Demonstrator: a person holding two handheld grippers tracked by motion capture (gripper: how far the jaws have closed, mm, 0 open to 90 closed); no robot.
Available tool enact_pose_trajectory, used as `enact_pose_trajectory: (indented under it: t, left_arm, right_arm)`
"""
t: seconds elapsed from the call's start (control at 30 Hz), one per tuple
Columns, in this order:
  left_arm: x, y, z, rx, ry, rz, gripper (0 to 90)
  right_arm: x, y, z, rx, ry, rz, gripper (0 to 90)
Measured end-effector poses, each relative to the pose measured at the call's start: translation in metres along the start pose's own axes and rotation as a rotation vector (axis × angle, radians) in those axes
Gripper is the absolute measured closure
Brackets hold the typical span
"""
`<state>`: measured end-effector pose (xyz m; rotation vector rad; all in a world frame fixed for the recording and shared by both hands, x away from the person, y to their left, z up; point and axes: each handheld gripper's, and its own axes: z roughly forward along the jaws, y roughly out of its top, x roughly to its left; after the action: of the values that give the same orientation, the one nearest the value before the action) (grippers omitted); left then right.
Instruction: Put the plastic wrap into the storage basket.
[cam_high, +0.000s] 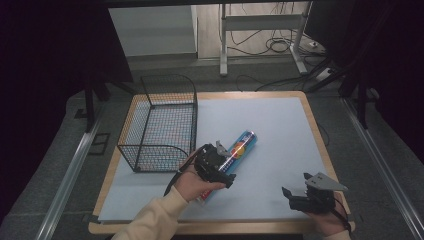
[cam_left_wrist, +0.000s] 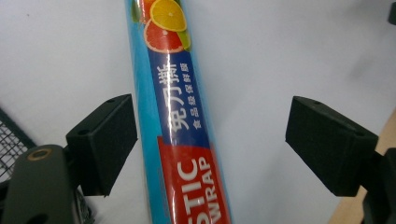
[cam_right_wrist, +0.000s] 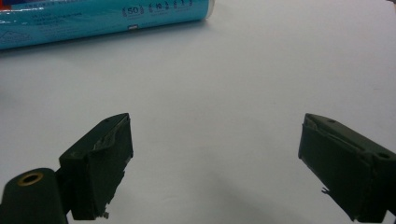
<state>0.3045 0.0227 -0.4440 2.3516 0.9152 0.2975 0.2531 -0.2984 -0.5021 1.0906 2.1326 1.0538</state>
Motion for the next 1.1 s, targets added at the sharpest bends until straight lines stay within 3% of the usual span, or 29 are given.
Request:
enact_pose_trajectory:
  t: [0.4, 0.57, 0.9, 1.1]
  left_arm:
    - [0.006, 0.018, 0.025, 0.028, -0.005, -0.025, 16.5]
    - [0.013, 0.025, 0.043, 0.074, -0.009, -0.038, 15.7]
    - [0.023, 0.027, 0.064, 0.133, 0.006, -0.073, 15.1]
    - [0.024, 0.028, 0.074, 0.167, 0.007, -0.075, 14.6]
  right_arm:
    - [-0.001, 0.0, 0.001, 0.006, -0.012, -0.005, 10.0]
    - [-0.001, -0.001, 0.001, 0.007, -0.021, -0.005, 10.0]
    - [-0.002, -0.001, 0.001, 0.007, -0.025, -0.005, 10.0]
    - [-0.002, -0.001, 0.001, 0.006, -0.025, -0.006, 10.1]
